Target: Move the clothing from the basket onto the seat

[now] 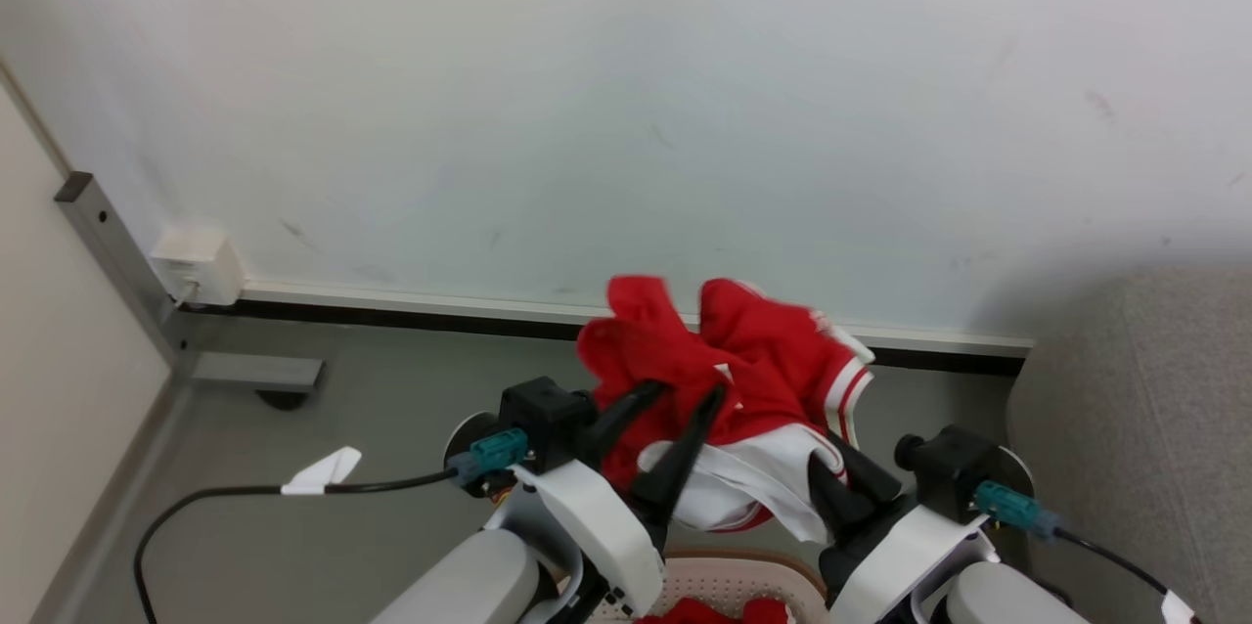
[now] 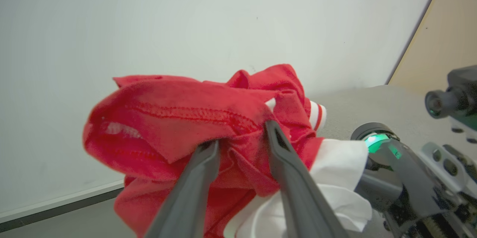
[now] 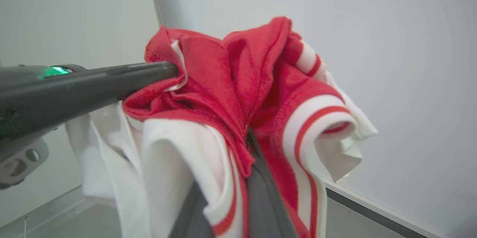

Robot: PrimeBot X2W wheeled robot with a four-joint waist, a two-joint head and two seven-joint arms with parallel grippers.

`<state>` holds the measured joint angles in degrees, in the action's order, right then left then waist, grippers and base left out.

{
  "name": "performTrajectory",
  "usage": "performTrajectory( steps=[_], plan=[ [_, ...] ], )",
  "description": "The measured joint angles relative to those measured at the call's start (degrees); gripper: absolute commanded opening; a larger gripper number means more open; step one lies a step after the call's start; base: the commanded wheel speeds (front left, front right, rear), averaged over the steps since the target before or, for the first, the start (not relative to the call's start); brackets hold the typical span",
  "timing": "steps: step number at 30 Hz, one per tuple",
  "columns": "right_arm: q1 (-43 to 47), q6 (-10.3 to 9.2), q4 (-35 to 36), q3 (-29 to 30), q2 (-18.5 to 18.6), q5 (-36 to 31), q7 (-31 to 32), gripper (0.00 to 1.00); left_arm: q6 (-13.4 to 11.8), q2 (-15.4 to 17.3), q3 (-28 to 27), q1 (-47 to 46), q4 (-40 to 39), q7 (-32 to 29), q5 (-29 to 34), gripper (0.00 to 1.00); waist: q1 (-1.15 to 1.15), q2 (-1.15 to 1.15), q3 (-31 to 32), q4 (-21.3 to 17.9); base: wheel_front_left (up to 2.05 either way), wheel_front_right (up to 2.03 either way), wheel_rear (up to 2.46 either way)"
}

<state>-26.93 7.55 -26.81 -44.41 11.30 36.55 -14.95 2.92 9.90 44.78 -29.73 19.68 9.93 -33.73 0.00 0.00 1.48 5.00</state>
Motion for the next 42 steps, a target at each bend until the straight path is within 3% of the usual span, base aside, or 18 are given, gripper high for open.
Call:
performTrajectory(
  steps=[12, 22, 29, 37, 42],
  plan=[
    [3.00, 0.00, 3.98, 8.89, 2.78, -4.03, 0.01, 0.00, -0.69, 1.30, 0.33, 0.97, -2.03, 1.70, 0.48, 1.00, 0.00, 0.00, -1.62, -6.55, 0.00, 0.00, 0.00],
    [4.77, 0.00, 8.38, 17.96, 4.31, -8.43, 0.00, 0.00, -1.30, 3.27, 0.74, 1.79, -4.77, 2.76, 1.99, 1.00, 0.00, 0.00, -3.36, -16.37, 0.00, 0.00, 0.00],
    [7.79, 0.00, 12.05, 24.18, 4.46, -11.47, 0.00, 0.00, -0.25, 4.39, 2.19, 1.57, -6.62, 3.93, 4.70, 1.00, 0.00, 0.00, -4.69, -23.60, 0.00, 0.00, 0.00],
    [10.84, 0.00, 15.58, 27.49, 3.34, -12.87, 0.00, 0.00, -0.07, 5.22, 2.29, 1.75, -6.86, 4.77, 6.00, 1.00, 0.00, 0.00, -6.18, -30.22, 0.00, 0.00, 0.00],
    [11.16, 0.00, 16.63, 28.19, 2.81, -13.27, 0.00, 0.00, 0.15, 5.23, 2.36, 1.75, -6.97, 4.85, 6.93, 1.00, 0.00, 0.00, -7.53, -32.28, 0.00, 0.00, 0.00]
  ],
)
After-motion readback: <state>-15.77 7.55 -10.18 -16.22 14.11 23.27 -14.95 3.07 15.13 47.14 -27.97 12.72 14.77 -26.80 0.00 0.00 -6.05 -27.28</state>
